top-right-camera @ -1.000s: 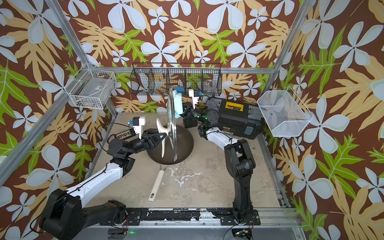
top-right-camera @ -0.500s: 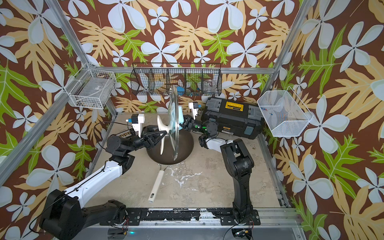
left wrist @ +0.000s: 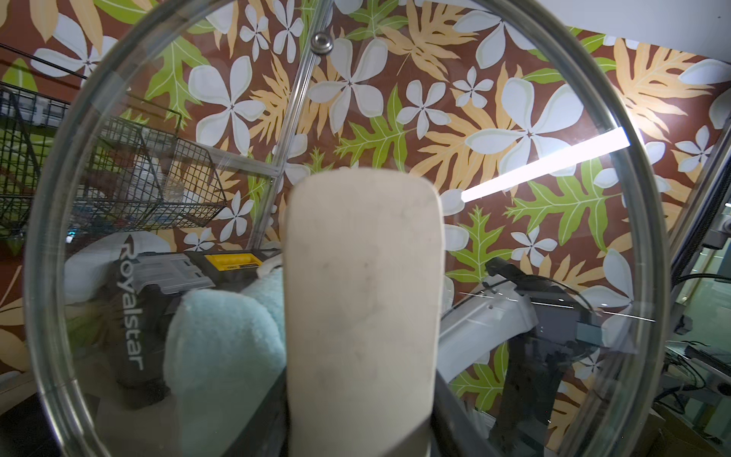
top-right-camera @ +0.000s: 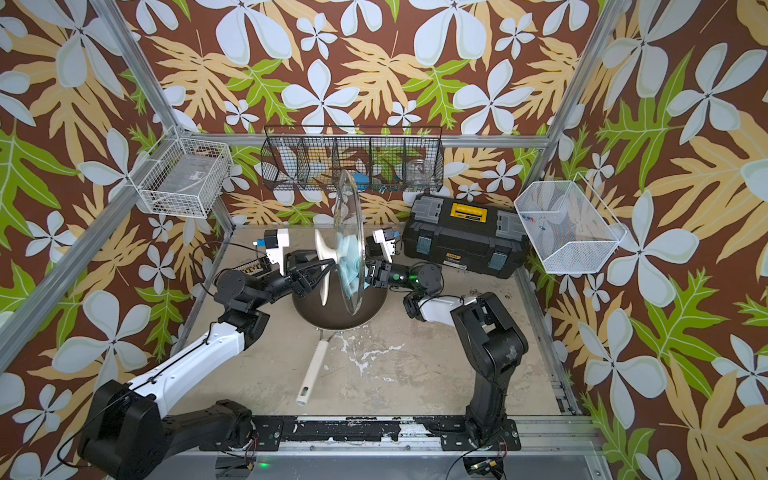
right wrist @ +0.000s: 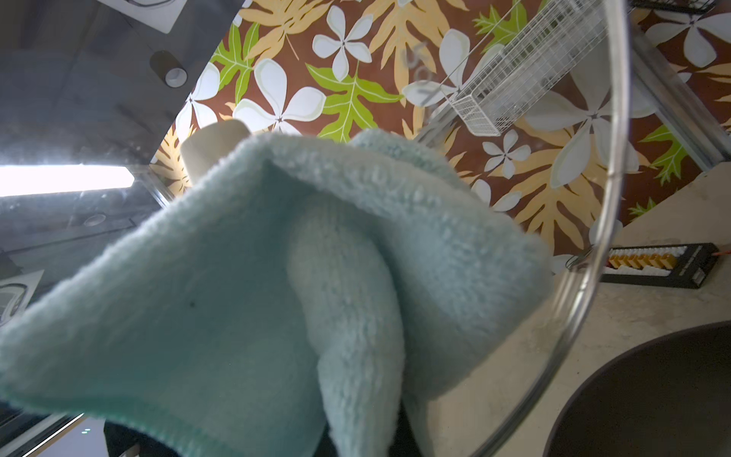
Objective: Wipe the pot lid with a cloth
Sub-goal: Wipe the pot lid.
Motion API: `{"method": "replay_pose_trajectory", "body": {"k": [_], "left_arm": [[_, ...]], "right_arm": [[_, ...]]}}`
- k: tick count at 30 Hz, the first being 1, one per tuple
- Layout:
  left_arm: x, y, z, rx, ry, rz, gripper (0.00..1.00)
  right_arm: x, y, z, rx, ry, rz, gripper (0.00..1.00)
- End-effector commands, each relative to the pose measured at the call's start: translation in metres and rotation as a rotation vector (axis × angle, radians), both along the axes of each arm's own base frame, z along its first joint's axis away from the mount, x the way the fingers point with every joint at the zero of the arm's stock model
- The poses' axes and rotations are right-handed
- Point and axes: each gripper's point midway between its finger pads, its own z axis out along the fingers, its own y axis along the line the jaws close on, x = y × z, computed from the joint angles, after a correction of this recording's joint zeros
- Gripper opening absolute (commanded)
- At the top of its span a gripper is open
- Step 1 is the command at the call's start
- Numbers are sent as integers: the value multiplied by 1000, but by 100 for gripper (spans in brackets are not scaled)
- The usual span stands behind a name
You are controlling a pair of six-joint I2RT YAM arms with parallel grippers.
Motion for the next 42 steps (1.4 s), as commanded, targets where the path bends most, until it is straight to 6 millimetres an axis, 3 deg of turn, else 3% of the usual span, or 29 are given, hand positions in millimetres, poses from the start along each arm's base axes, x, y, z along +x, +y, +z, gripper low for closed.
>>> {"method": "replay_pose_trajectory", "body": {"k": [1,10,16,24,31,37,42], "left_arm": [[-5,10,29,-43,-152,79,0],[-4,13,27,-16,-148,111,0],[-6,13,25,-19,-138,101,0],[-8,14,19,-22,-123,96,0],[-12,15,20,-33,-127,86,0],[-13,14,22,-41,-128,77,0],[-18,14,23,-58,-130,53,0]], "right_arm": [[-36,-16,27,83,-223,16,0],[-65,-29,50,98,-282,37,0],[-67,-31,73,127,-321,43,0],[-42,-34,108,169,-363,30,0],[-7,-19,121,172,-351,57,0],[21,-2,111,163,-300,90,0],[38,20,86,122,-255,126,0]]}}
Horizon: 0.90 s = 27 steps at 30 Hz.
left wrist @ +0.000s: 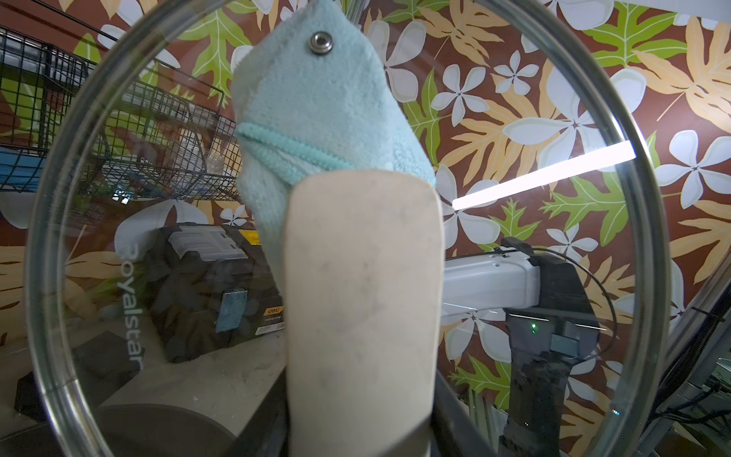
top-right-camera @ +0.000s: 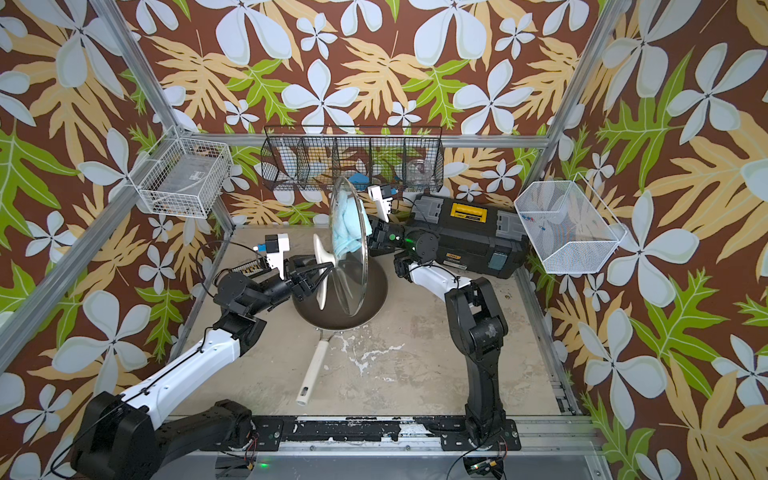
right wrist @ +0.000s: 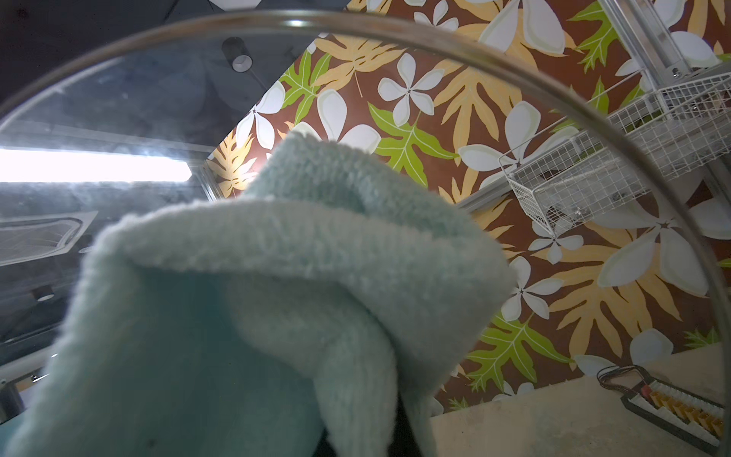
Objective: Wipe the pot lid with a cloth
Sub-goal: Wipe the pot lid.
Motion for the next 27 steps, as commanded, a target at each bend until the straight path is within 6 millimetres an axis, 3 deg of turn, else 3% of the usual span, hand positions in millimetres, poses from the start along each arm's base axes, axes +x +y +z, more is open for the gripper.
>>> {"method": "replay_pose_trajectory", "body": {"k": [1,8,14,20,27], "left_arm": [[-21,7,41,-84,-197,-11,0],[-22,8,42,-89,-200,-7,0],[-22,8,46,-91,-212,-4,0],[-17,8,47,-76,-214,15,0],[-2,9,41,3,-183,86,0]], "right_arm": [[-11,6,-7,10,-76,39,0],[-3,23,-42,-18,-17,64,0],[-5,25,-71,-41,31,70,0],[-18,21,-95,-82,65,77,0],[-49,4,-108,-135,82,73,0]]}}
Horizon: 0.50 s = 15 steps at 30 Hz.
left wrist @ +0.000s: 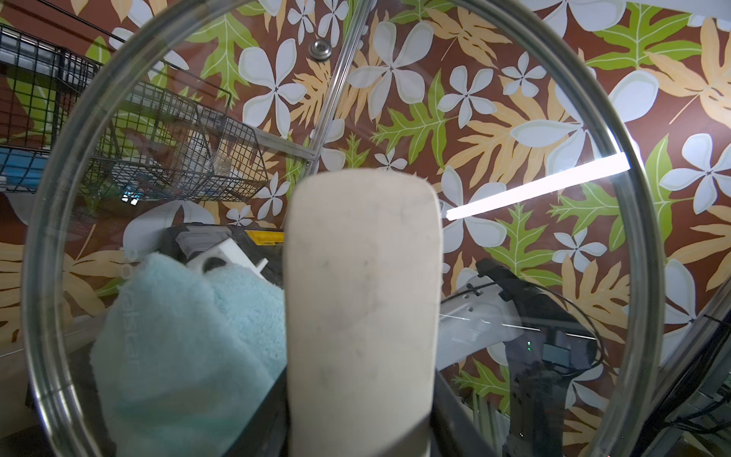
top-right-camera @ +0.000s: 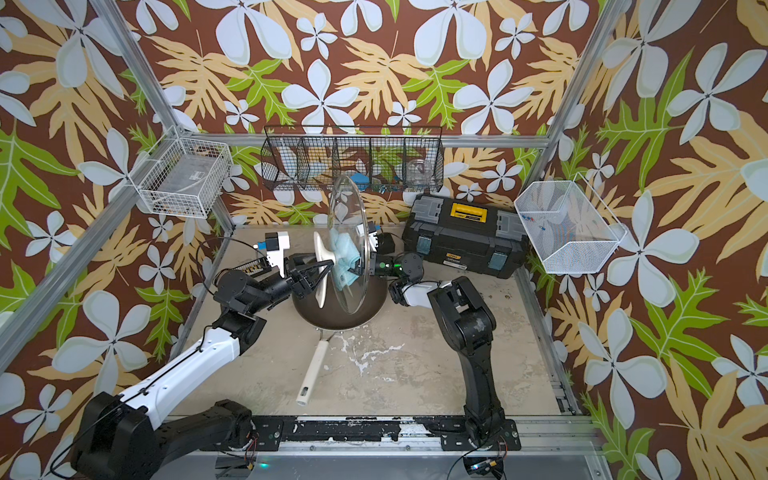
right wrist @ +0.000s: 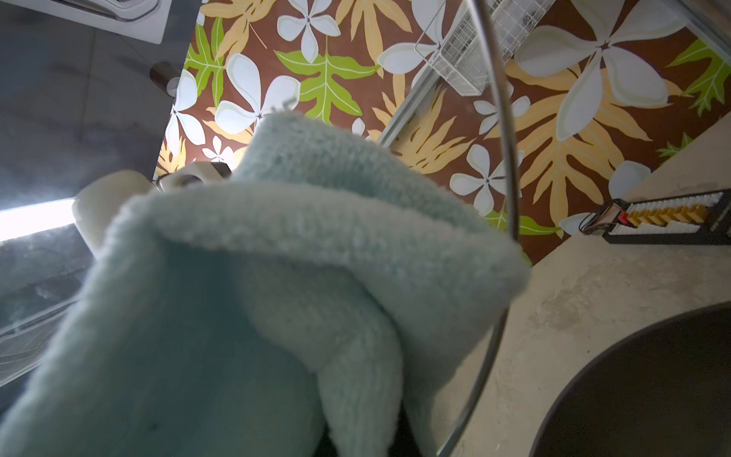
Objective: Wipe the pot lid with a cloth
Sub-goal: Wipe the pot lid.
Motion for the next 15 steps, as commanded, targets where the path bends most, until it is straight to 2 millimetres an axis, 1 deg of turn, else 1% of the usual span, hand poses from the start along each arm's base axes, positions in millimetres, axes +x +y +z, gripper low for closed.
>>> {"method": "replay_pose_trajectory", "body": {"k": [1,3,6,10,12,15], "left_arm": [[-6,9,35,-7,-175,69,0],[1,11,31,31,-156,111,0],[11,14,23,99,-122,166,0],[22,20,15,175,-84,234,0],[28,22,10,208,-60,262,0],[36,28,3,254,-27,313,0]], "right_arm": [[-33,-17,16,60,-202,11,0],[-34,-24,10,34,-174,-18,0],[-34,-34,-6,-30,-142,-70,0],[-26,-47,-37,-154,-95,-151,0],[-23,-49,-47,-224,-105,-189,0],[-16,-54,-66,-391,-147,-262,0]]}}
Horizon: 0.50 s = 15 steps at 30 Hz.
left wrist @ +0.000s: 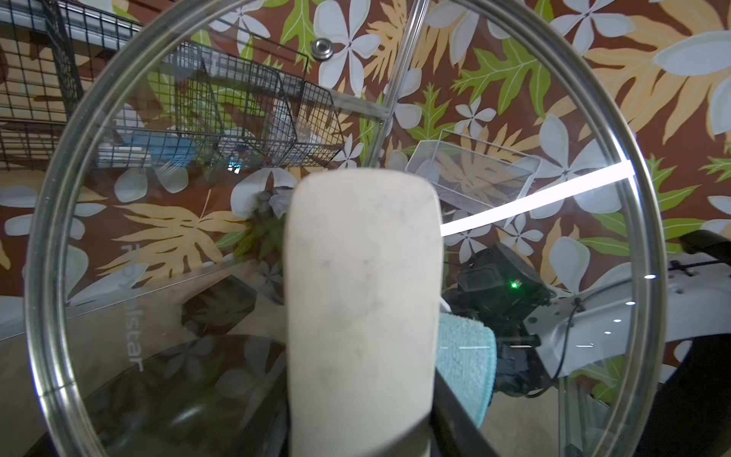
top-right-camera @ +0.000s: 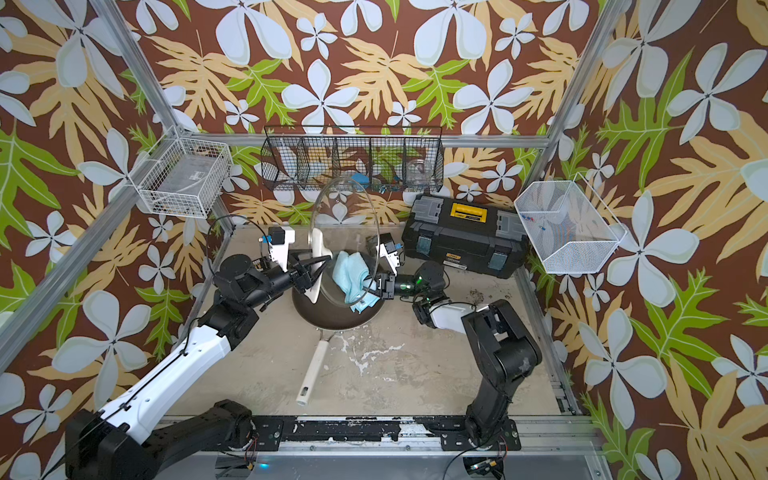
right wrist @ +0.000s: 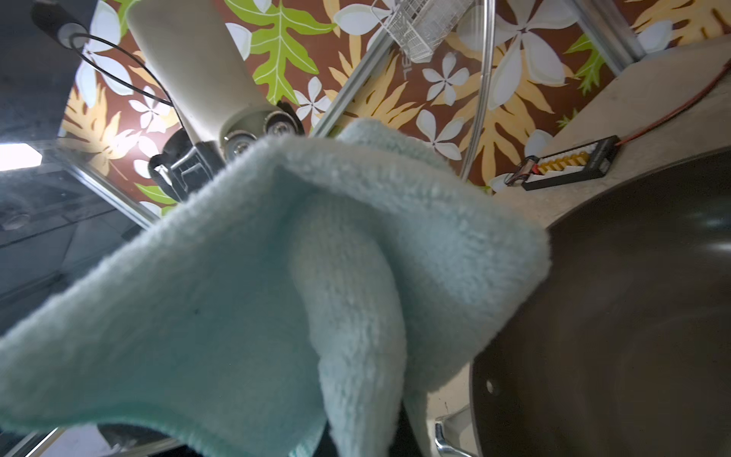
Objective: Wipe the pot lid with a cloth
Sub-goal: Wipe the pot lid.
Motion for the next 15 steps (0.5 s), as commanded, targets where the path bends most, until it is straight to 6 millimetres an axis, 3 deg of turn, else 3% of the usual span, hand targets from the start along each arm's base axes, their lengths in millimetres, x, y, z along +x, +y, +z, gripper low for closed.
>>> {"method": "replay_pose_trajectory", "body": {"k": [1,15], "left_arm": [[9,11,25,32,-118,87,0],[33,19,-2,188,-17,174,0]], "right_arm": [[11,-7,-43,-246,-58,-103,0],[6,-65,-44,-653,-225,-339,0]]}}
